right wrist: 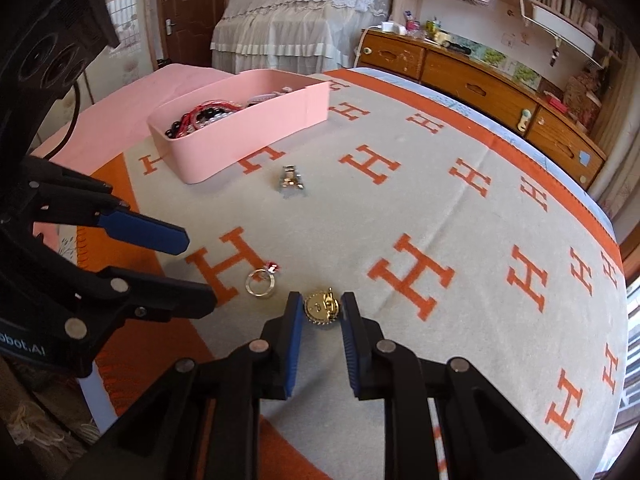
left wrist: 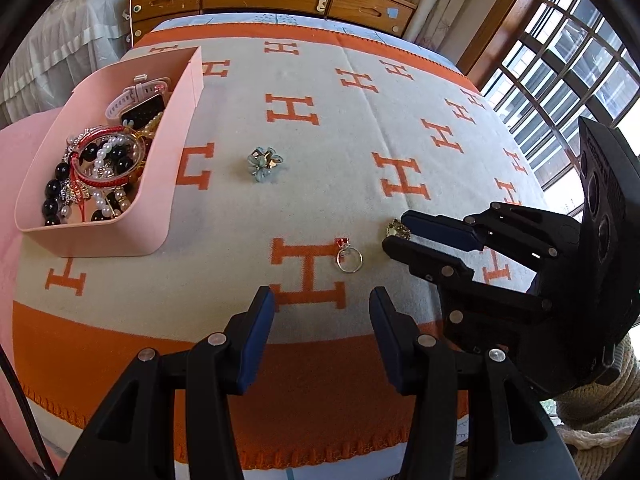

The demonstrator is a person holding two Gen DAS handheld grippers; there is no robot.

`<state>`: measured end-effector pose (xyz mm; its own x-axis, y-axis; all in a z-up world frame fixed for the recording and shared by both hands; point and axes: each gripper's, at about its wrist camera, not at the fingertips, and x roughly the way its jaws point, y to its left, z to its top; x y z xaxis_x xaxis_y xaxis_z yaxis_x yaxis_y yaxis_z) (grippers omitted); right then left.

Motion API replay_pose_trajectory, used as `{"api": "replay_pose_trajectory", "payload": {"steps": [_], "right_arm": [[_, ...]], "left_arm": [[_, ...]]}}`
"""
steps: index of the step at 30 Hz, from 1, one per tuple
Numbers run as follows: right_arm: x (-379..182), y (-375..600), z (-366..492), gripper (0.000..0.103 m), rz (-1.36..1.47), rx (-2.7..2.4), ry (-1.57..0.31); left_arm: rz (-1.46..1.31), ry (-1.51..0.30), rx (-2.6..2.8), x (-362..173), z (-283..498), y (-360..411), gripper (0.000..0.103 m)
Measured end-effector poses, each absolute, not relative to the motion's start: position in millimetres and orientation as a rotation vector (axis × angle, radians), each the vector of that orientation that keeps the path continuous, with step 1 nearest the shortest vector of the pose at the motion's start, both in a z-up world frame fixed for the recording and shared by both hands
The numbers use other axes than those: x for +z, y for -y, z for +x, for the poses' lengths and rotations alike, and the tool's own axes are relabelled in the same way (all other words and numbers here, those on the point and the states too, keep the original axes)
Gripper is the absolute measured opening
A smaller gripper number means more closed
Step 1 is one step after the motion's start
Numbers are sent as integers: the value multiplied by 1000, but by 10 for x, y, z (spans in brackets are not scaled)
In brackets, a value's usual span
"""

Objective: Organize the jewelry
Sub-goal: 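Move the right tool to the gold round pendant while the left tool reaches a silver ring, then grasp the gold pendant with the right tool while the left tool grasps the silver ring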

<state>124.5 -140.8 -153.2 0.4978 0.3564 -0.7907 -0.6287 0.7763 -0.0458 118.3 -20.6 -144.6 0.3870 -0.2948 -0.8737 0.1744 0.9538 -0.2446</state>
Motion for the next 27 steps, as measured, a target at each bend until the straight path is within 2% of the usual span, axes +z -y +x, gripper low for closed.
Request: {"api": "replay_pose_trajectory", "payload": {"steps": [7, 14, 20, 22, 23, 24, 27], "right_arm": [[-1529, 1767, 1318, 19, -206, 530, -885], [-1535, 1918, 1278, 19, -121, 530, -889], [-1546, 2051, 1295, 19, -44, 548, -893], [-1550, 2096, 1304, 19, -16, 557, -897], [-1554, 2118, 1311, 19, 0, 562, -900], [-1559, 2138, 1319, 20, 16, 568, -902], [-1567, 2196, 1334, 19, 52, 578, -907]], "left_arm": [[-104, -1142, -251, -1482, 1287, 427, 47], [-48, -1146, -173, -1497, 1373, 618, 36], [44, -1144, -144, -1495, 1379, 812, 34], [50, -1141, -143, -1482, 1377, 843, 26], [47, -1140, -143, -1476, 1379, 848, 16], [44, -1140, -143, -1472, 1379, 848, 13], [33, -1137, -141, -1468, 1366, 830, 12]]}}
